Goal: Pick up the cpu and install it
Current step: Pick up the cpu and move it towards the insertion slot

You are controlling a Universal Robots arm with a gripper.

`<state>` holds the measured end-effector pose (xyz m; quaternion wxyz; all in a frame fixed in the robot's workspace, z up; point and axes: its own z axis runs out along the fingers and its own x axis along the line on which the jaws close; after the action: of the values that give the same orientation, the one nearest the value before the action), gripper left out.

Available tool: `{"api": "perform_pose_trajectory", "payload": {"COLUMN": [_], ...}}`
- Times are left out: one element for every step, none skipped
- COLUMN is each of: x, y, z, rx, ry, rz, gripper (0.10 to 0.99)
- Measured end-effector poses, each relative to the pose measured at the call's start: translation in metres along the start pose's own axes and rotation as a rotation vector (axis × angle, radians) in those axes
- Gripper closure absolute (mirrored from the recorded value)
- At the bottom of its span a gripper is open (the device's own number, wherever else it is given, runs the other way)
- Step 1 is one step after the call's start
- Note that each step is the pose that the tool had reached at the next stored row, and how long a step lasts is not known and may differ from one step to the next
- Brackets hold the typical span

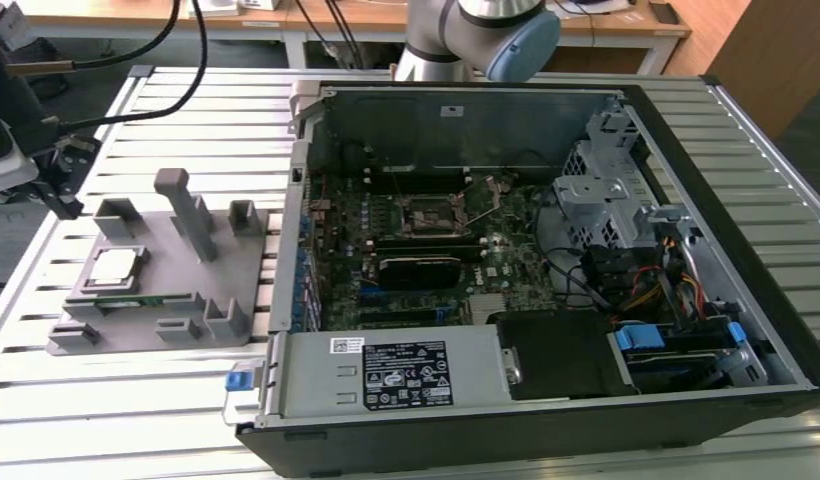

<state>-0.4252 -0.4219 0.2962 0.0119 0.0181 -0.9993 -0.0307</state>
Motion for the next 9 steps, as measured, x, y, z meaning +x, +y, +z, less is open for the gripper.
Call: {"api": "perform_pose_trajectory", "payload": {"x": [0.0,0.0,0.0,0.0,-0.0001,-0.0001,-0.0001,-0.0002,-0.0002], "y": [-0.0001,-0.0003,-0.0005,-0.0006,-0.0007,-0.0008,-0.0008,-0.0009,-0.001], "z": [0.001,0.0018,0.0025,0.0036,0.0048,0.006,0.0071,0.0083,0.0098], "rx": [0.0,0.0,0.0,0.0,0.0,0.0,0.0,0.0,0.0], "ry": [0.0,0.0,0.0001,0.0,0.0,0.0,0.0001,0.0001,0.0], "rz": [0.0,0.0,0.0,0.0,0.0,0.0,0.0,0.0,0.0], "gripper": [0.98,0.98,0.973,0.918,0.918,0.855,0.796,0.796,0.737]}}
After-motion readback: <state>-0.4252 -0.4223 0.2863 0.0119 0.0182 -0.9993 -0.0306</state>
